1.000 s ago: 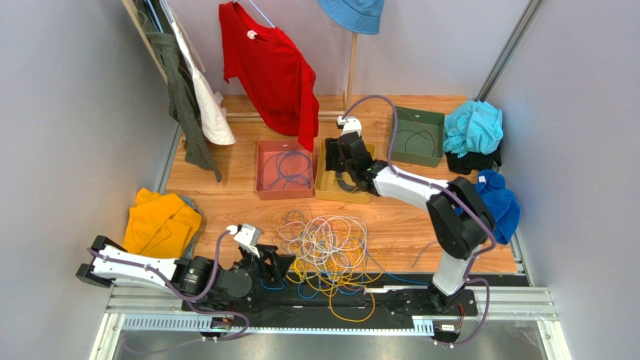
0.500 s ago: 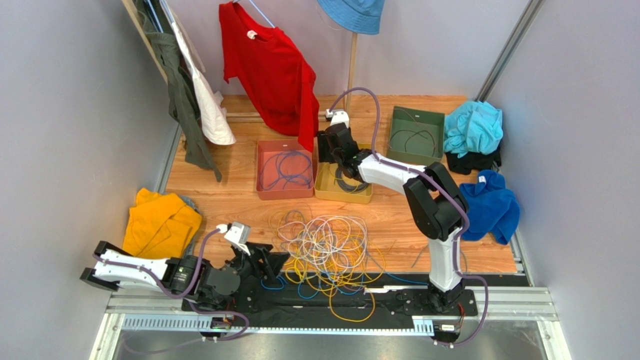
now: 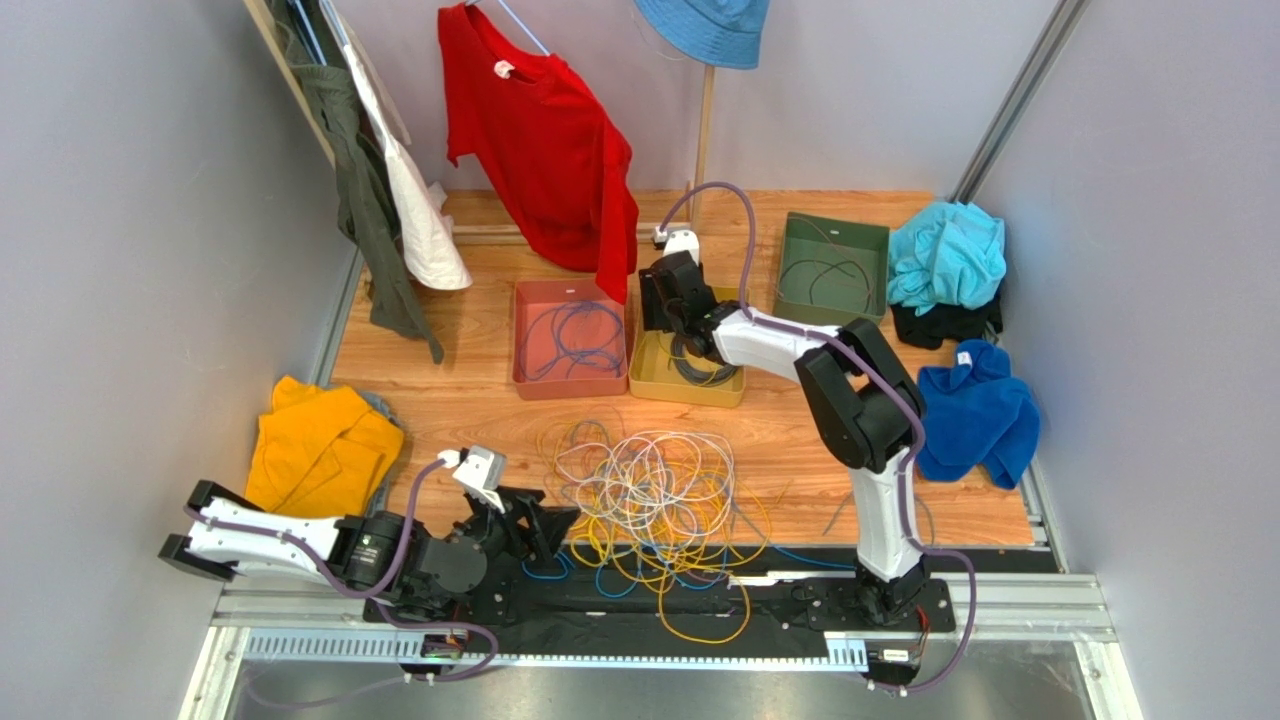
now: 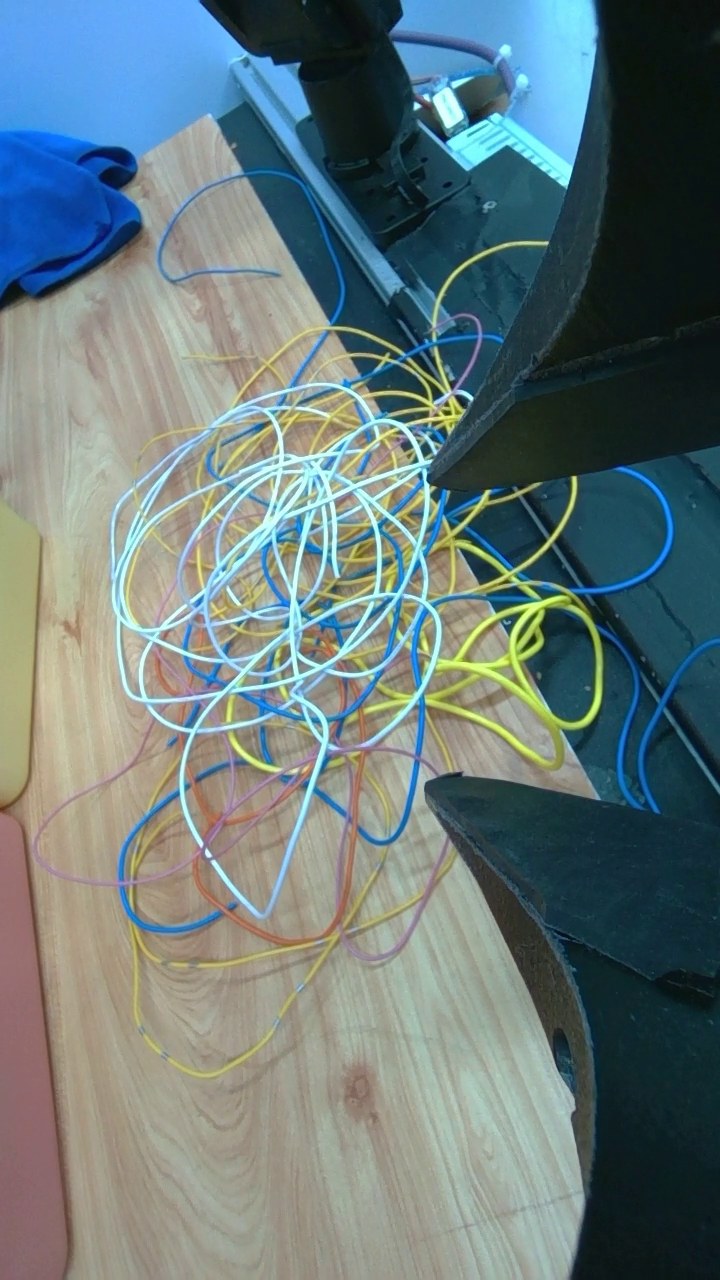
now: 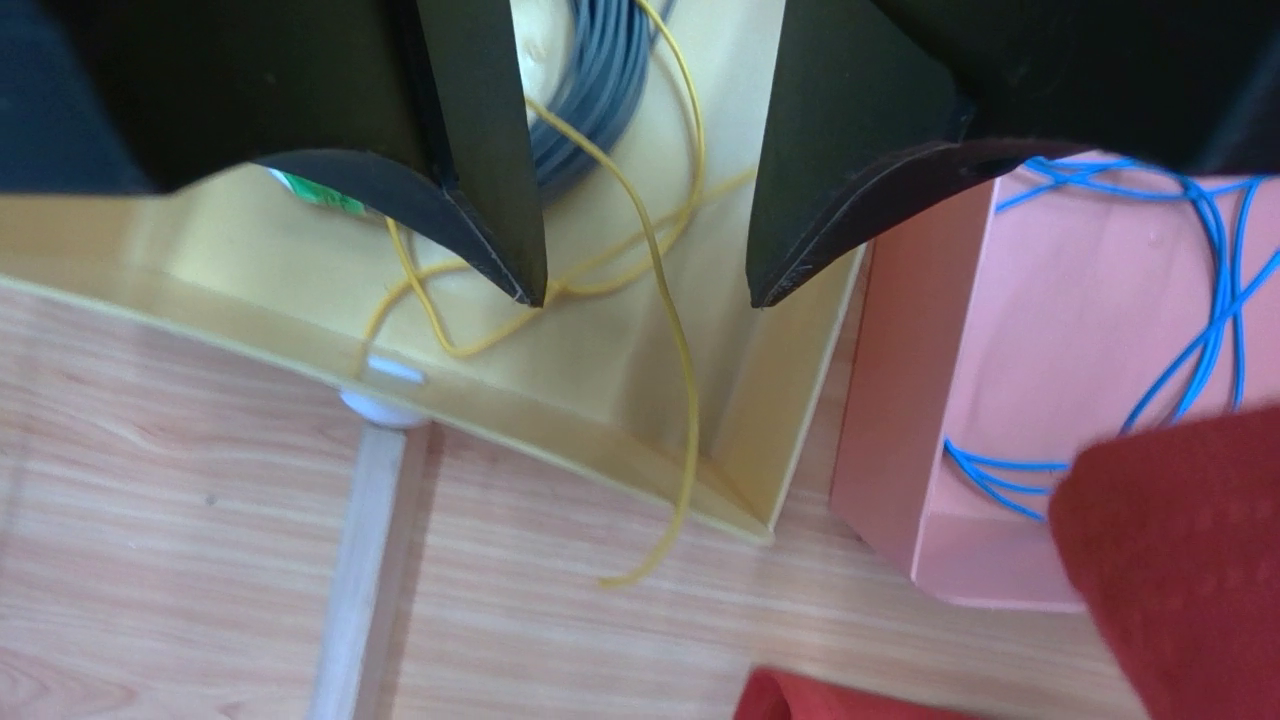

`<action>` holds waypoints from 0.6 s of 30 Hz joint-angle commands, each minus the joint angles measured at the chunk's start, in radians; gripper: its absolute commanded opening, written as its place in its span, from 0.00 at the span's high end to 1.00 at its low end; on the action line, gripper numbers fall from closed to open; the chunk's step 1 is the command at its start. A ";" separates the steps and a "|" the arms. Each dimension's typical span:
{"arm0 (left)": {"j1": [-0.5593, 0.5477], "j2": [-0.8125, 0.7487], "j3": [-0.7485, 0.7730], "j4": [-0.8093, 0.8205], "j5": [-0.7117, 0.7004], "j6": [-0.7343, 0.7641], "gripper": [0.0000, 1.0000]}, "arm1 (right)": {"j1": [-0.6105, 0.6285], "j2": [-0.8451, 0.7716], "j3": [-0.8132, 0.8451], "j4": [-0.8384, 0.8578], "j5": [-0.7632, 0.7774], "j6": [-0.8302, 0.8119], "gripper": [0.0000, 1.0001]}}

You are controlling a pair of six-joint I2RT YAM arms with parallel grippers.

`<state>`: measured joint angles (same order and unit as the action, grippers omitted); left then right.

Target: Untangle the cables

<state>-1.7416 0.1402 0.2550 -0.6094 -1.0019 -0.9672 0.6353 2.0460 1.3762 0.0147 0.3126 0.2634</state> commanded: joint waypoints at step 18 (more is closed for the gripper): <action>-0.006 0.019 -0.003 0.017 0.003 -0.019 0.21 | -0.019 -0.206 -0.205 0.071 -0.001 0.069 1.00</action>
<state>-1.7412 0.1455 0.2550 -0.6094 -0.9962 -0.9710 0.6121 2.0178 1.2907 0.0040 0.3092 0.2756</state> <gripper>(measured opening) 0.786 0.011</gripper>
